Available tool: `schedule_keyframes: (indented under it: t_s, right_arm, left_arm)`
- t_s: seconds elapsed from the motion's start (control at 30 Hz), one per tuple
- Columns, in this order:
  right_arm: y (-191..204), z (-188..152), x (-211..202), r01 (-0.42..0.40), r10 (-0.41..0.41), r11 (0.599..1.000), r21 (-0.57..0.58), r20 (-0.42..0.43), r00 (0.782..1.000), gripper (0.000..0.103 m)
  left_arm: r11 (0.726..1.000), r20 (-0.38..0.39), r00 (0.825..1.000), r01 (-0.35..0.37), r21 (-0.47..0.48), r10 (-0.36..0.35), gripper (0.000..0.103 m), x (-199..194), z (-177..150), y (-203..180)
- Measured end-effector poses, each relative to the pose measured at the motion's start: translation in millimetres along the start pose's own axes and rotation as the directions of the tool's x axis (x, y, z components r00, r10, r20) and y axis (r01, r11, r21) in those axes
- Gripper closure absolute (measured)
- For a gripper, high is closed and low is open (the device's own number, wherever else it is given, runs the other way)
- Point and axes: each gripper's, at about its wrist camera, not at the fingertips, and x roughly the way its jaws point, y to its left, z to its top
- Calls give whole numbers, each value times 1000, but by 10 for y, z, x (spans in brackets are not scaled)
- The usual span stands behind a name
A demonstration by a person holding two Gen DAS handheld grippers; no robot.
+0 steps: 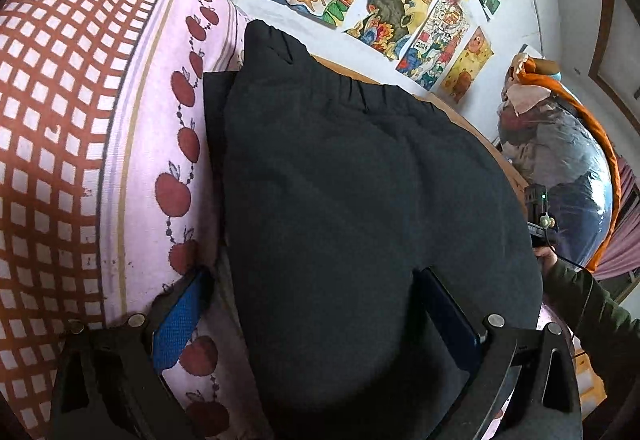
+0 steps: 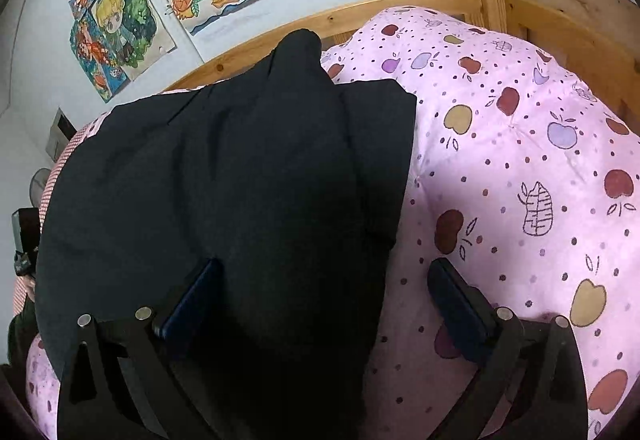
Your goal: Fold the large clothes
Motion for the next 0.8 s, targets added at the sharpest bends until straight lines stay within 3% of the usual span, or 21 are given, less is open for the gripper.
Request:
schedule_keyframes:
  t_s: [0.17, 0.33, 0.4, 0.8]
  right_arm:
    - [52, -43, 34, 6, -6, 1000, 3, 4, 1000, 1]
    - [131, -5, 61, -188, 189, 982, 23, -59, 980, 1]
    - [191, -31, 114, -178, 179, 984, 11, -80, 981, 1]
    - [174, -184, 92, -175, 176, 984, 35, -24, 984, 1]
  left_arm:
    - [1000, -19, 1000, 16, -13, -16, 0, 106, 70, -14]
    - [1000, -24, 999, 29, -10, -29, 0, 140, 68, 0]
    - [999, -23, 999, 32, -8, -33, 0, 145, 69, 6]
    - [1000, -55, 998, 26, 4, -26, 0, 211, 117, 10]
